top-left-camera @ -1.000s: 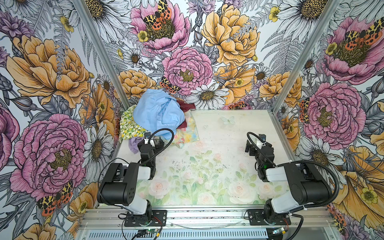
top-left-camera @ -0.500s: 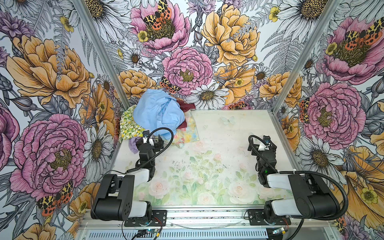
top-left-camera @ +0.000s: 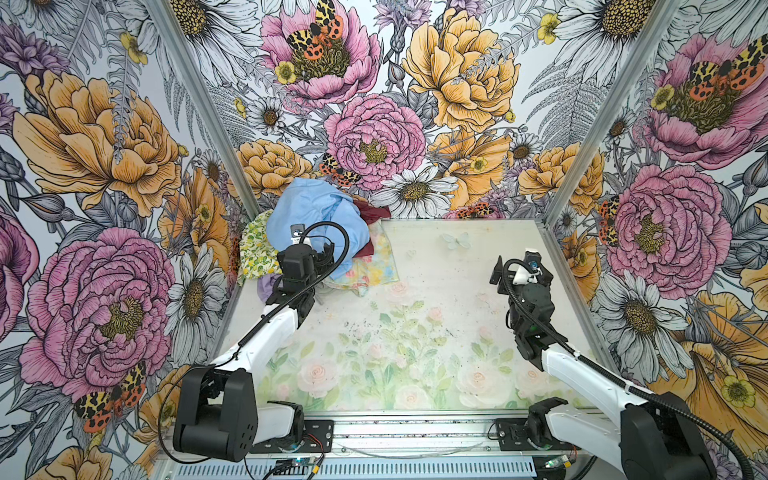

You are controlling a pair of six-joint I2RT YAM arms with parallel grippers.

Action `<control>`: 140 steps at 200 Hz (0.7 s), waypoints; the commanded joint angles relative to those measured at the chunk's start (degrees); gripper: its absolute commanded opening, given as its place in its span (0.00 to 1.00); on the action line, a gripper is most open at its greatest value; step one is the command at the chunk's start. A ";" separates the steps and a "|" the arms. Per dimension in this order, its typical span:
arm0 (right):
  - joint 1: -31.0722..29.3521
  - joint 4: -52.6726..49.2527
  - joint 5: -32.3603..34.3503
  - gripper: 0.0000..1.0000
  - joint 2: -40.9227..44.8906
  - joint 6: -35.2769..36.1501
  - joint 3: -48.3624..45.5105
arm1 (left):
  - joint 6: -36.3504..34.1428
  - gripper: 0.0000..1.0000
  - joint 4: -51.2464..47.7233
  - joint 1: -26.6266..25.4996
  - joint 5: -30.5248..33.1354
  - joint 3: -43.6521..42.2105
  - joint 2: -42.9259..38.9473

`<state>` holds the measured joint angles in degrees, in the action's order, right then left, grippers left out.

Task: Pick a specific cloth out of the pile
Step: 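Reach the right gripper toward the maroon shirt while the left arm edges forward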

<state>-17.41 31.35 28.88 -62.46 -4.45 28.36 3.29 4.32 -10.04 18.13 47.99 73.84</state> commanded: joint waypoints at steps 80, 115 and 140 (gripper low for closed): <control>-15.91 -16.68 -9.81 0.95 -30.30 -30.85 33.16 | 2.31 0.97 -12.89 -4.91 -8.13 6.22 -1.74; -17.37 -16.68 -17.13 0.87 -43.40 -44.35 44.59 | 3.43 0.95 -14.13 -6.77 -9.25 7.13 -0.55; -17.75 -16.57 -19.86 0.83 -50.00 -52.05 50.03 | 4.04 0.94 -14.14 -8.68 -8.90 7.21 0.04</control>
<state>-34.83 15.25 13.87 -108.22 -44.91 73.56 6.11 -8.95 -17.17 10.70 53.82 72.88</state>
